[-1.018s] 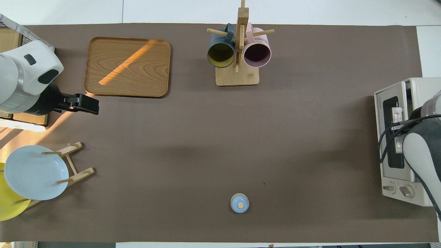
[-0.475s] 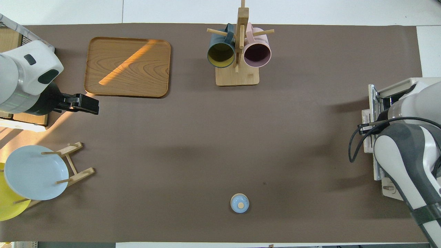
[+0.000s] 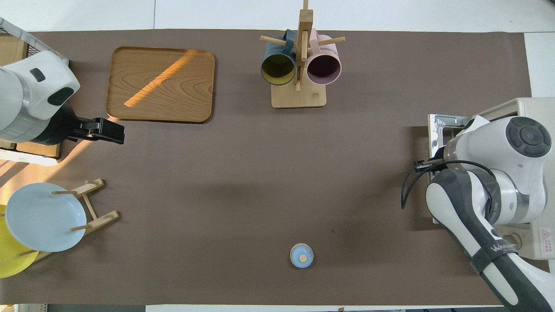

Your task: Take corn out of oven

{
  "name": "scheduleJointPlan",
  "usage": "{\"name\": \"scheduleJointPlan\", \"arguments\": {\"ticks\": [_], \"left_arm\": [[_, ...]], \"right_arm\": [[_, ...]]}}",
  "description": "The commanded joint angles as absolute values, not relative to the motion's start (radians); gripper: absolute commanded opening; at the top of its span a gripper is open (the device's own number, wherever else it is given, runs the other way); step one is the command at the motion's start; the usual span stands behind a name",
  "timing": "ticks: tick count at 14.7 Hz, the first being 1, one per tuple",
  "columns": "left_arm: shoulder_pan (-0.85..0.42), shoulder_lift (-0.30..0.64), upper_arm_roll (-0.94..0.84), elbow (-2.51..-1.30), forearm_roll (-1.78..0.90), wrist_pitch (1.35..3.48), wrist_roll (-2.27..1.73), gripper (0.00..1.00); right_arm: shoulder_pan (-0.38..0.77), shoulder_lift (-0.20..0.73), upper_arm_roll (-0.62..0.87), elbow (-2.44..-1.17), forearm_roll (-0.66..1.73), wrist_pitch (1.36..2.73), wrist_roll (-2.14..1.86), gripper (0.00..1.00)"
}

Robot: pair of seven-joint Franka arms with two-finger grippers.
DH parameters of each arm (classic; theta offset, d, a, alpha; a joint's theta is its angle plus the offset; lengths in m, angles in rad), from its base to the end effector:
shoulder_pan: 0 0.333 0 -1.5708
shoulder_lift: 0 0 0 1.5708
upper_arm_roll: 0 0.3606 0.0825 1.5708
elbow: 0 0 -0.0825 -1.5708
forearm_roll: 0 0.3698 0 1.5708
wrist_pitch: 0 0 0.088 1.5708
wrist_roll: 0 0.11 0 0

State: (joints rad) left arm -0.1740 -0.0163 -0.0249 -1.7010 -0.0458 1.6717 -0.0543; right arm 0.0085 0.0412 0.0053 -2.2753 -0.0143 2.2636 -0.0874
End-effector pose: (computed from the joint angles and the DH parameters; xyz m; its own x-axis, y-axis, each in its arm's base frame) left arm 0.5284 -0.1113 0.6238 0.9901 -0.1396 -0.0155 -0.1388 -0.9893 0.0443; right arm 0.5069 0.0066 0.3851 0.9925 0.1101 -0.0536 0.1105 -0.9939 0.0056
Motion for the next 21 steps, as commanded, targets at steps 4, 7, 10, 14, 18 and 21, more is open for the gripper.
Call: {"name": "scheduleJointPlan", "arguments": {"ticks": [4,7,10,14,18,21], "left_arm": [[-0.166,-0.028,-0.026,-1.703,-0.058,1.671,-0.046,1.00],[-0.166,-0.028,-0.026,-1.703,-0.058,1.671,-0.045,1.00],[-0.166,-0.028,-0.026,-1.703,-0.057,1.671,-0.045,1.00],[-0.166,-0.028,-0.026,-1.703,-0.057,1.671,-0.045,1.00],[-0.166,-0.028,-0.026,-1.703,-0.058,1.671,-0.046,1.00],[-0.166,-0.028,-0.026,-1.703,-0.058,1.671,-0.046,1.00]], "right_arm": [[-0.043,0.089,-0.023,-2.296,-0.029,2.332,-0.089,0.00],[-0.041,0.089,-0.009,-2.293,0.053,2.323,-0.089,0.00],[-0.043,0.089,0.020,-2.241,0.081,2.261,-0.086,0.00],[-0.060,0.049,0.015,-2.103,0.080,2.019,-0.090,0.39],[-0.092,0.012,0.008,-2.102,0.055,1.931,-0.089,0.46],[-0.101,0.003,0.008,-2.128,0.003,1.957,-0.100,0.47]]}}
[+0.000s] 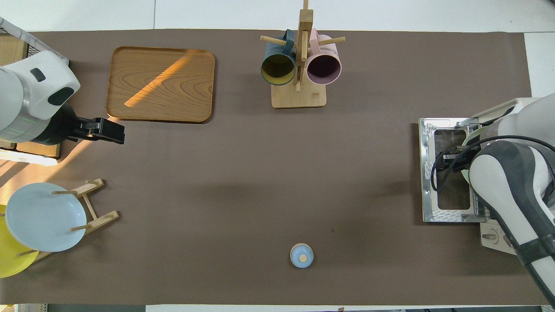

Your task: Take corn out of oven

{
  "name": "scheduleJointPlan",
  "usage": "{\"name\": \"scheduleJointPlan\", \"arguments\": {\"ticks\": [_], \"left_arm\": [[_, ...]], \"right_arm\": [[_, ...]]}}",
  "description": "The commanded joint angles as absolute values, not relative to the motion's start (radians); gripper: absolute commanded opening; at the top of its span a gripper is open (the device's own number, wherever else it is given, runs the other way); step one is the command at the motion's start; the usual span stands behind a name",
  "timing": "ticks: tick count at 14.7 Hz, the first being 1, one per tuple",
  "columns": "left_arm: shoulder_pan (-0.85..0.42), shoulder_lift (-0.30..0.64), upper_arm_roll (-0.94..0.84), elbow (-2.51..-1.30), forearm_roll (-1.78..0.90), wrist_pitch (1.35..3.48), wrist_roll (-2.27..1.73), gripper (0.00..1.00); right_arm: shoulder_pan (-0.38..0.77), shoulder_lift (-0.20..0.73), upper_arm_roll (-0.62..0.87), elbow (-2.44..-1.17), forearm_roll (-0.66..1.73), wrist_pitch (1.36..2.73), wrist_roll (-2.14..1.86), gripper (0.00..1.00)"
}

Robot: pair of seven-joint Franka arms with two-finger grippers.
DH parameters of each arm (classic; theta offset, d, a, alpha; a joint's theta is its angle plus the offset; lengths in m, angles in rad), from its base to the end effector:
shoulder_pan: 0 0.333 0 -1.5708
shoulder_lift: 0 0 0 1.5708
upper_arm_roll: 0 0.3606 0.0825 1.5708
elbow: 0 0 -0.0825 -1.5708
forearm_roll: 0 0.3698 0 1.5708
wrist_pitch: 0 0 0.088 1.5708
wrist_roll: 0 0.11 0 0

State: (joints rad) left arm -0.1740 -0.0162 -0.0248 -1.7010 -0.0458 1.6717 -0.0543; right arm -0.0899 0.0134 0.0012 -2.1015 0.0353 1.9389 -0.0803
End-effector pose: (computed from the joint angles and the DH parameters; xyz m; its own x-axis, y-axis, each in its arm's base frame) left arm 0.5284 -0.1113 0.6237 0.9901 -0.1395 -0.0156 -0.1386 -0.9894 0.0443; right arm 0.5120 -0.0430 0.4479 0.9848 -0.0198 -0.1723 -0.0278 -0.9986 -0.0442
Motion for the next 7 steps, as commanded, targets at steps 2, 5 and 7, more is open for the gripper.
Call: {"name": "scheduleJointPlan", "arguments": {"ticks": [2,5,7], "left_arm": [[-0.166,-0.028,-0.026,-1.703,-0.057,1.671,-0.046,1.00],[-0.166,-0.028,-0.026,-1.703,-0.057,1.671,-0.046,1.00],[-0.166,-0.028,-0.026,-1.703,-0.057,1.671,-0.046,1.00]], "right_arm": [[-0.092,0.002,0.011,-2.129,-0.084,1.971,-0.103,0.46],[-0.103,-0.011,0.011,-2.175,-0.107,2.032,-0.162,0.45],[-0.112,-0.023,0.011,-2.223,-0.107,2.092,-0.189,0.41]]}}
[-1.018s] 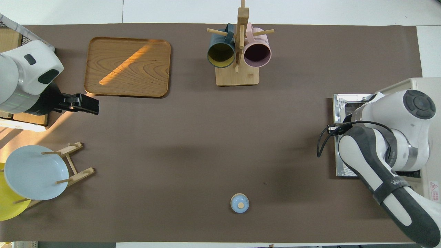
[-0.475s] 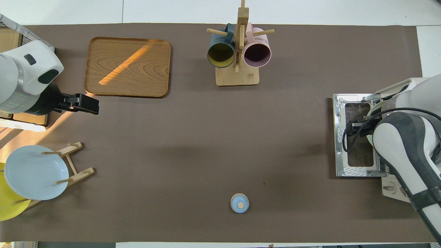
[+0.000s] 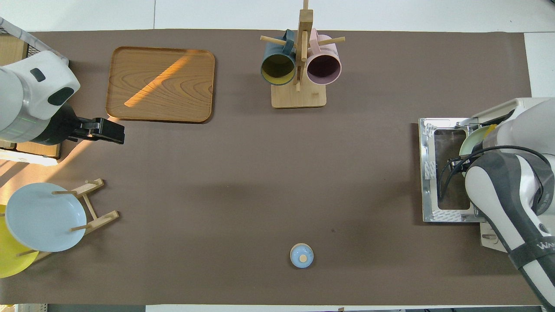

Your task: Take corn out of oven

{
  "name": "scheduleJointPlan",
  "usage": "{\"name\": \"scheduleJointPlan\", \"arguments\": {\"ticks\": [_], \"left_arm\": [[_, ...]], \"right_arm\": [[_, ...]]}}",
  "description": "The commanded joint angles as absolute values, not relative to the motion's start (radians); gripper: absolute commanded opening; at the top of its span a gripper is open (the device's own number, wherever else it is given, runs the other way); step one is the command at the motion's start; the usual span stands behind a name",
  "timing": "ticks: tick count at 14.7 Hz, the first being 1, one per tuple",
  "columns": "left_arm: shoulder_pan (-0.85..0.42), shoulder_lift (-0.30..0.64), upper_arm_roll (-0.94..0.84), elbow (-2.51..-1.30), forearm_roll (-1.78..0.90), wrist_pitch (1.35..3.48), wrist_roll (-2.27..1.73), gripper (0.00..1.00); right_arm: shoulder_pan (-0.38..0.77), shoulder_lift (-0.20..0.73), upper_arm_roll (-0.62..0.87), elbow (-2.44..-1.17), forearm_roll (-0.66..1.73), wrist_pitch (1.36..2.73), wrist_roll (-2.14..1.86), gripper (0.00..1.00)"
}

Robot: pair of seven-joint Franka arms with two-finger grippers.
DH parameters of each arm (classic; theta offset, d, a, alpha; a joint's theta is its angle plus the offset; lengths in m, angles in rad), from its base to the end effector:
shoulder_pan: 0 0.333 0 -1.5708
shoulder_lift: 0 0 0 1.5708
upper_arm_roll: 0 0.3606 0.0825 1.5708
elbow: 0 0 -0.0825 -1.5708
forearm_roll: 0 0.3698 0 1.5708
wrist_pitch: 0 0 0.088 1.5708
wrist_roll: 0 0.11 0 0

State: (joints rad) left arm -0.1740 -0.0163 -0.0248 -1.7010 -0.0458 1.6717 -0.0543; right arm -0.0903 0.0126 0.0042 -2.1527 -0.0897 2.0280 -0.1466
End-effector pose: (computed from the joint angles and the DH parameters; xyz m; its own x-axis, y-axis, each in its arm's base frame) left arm 0.5284 -0.1113 0.6238 0.9901 -0.1395 -0.0155 -0.1387 -0.9893 0.0443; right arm 0.5095 -0.0494 0.4329 0.9839 0.1004 -0.1477 0.1092 -0.9926 0.0531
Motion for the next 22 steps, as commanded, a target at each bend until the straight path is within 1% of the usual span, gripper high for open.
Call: {"name": "scheduleJointPlan", "arguments": {"ticks": [1,2,3,4,5,8,9,11,15,18,19,21,22], "left_arm": [[-0.166,-0.028,-0.026,-1.703,-0.058,1.671,-0.046,1.00],[-0.166,-0.028,-0.026,-1.703,-0.057,1.671,-0.046,1.00],[-0.166,-0.028,-0.026,-1.703,-0.057,1.671,-0.046,1.00],[-0.166,-0.028,-0.026,-1.703,-0.057,1.671,-0.045,1.00],[-0.166,-0.028,-0.026,-1.703,-0.058,1.671,-0.046,1.00],[-0.166,-0.028,-0.026,-1.703,-0.057,1.671,-0.046,1.00],[-0.166,-0.028,-0.026,-1.703,-0.057,1.671,-0.046,1.00],[-0.167,-0.028,-0.026,-1.703,-0.058,1.671,-0.046,1.00],[-0.167,-0.028,-0.026,-1.703,-0.057,1.671,-0.048,1.00],[-0.167,-0.028,-0.026,-1.703,-0.058,1.671,-0.048,1.00],[-0.166,-0.028,-0.026,-1.703,-0.058,1.666,-0.048,1.00],[-0.166,-0.028,-0.026,-1.703,-0.058,1.666,-0.048,1.00],[-0.166,-0.028,-0.026,-1.703,-0.058,1.666,-0.048,1.00]], "right_arm": [[-0.120,-0.028,0.011,-2.235,-0.107,2.106,-0.195,0.39],[-0.118,-0.028,0.011,-2.238,-0.107,2.108,-0.201,0.34],[-0.120,-0.029,0.011,-2.241,-0.109,2.109,-0.207,0.32],[-0.118,-0.029,0.009,-2.241,-0.110,2.109,-0.221,0.26],[-0.118,-0.028,0.011,-2.241,-0.120,2.109,-0.224,0.00],[-0.098,-0.028,0.012,-2.235,-0.132,2.097,-0.218,0.00],[-0.071,-0.023,0.014,-2.220,-0.132,2.086,-0.210,0.00],[-0.006,-0.009,0.015,-2.171,-0.133,2.045,-0.178,0.00],[0.171,0.027,0.018,-2.048,-0.166,1.926,0.027,0.00],[0.332,0.139,0.020,-1.855,-0.166,1.789,0.251,0.00],[0.378,0.164,0.020,-1.804,-0.163,1.755,0.306,0.00],[0.457,0.216,0.020,-1.731,-0.150,1.723,0.446,0.00],[0.507,0.257,0.020,-1.689,-0.147,1.714,0.512,0.00]]}}
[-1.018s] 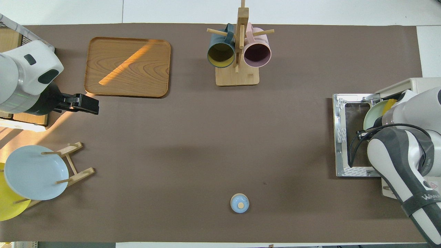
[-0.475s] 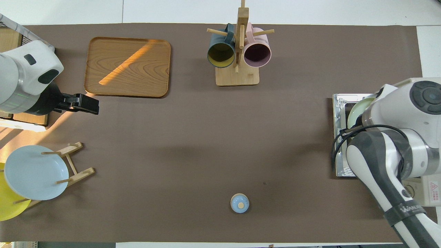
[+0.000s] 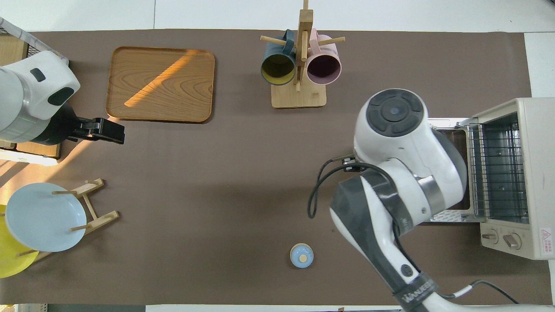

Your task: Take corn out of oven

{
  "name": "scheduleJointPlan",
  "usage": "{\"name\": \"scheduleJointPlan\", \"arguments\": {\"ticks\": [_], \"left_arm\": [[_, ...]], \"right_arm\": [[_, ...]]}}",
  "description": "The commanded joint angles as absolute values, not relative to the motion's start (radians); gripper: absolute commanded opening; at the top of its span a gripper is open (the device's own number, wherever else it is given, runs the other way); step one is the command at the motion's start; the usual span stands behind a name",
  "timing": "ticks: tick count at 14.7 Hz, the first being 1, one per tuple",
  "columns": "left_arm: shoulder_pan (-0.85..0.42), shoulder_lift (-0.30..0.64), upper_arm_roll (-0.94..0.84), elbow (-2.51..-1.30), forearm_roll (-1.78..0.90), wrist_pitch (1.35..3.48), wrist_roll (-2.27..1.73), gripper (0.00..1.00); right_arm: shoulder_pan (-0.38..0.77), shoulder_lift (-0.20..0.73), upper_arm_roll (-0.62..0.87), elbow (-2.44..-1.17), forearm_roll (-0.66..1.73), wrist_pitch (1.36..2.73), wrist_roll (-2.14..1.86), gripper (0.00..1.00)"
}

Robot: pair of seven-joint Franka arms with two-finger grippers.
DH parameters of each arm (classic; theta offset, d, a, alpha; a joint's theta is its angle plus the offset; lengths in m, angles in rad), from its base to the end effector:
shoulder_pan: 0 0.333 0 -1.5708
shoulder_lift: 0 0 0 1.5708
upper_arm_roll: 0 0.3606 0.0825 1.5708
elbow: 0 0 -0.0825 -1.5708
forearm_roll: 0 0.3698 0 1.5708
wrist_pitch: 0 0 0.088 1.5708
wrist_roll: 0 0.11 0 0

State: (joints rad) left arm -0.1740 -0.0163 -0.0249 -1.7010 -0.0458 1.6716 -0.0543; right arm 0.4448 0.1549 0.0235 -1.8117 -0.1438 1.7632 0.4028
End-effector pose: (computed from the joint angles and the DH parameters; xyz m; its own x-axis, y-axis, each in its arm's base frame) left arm 0.5284 -0.1113 0.6238 0.9901 -0.1396 -0.0156 -0.1388 -0.9893 0.0443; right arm 0.5188 0.2470 0.4854 0.9862 0.0926 -0.1370 0.1189 -0.9729 0.1982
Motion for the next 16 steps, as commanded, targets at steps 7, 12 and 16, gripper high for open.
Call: {"name": "scheduleJointPlan", "arguments": {"ticks": [7,12,16], "left_arm": [[-0.163,-0.028,-0.026,-1.703,-0.057,1.674,-0.046,1.00],[-0.146,-0.028,-0.026,-1.703,-0.058,1.677,-0.049,1.00],[-0.146,-0.026,-0.026,-1.703,-0.058,1.690,-0.055,1.00]], "right_arm": [[0.676,0.468,0.026,-1.612,-0.040,1.971,0.836,0.00],[0.658,0.466,0.026,-1.635,-0.005,2.042,0.871,0.40],[0.618,0.453,0.023,-1.582,-0.020,2.007,0.764,0.44]]}}
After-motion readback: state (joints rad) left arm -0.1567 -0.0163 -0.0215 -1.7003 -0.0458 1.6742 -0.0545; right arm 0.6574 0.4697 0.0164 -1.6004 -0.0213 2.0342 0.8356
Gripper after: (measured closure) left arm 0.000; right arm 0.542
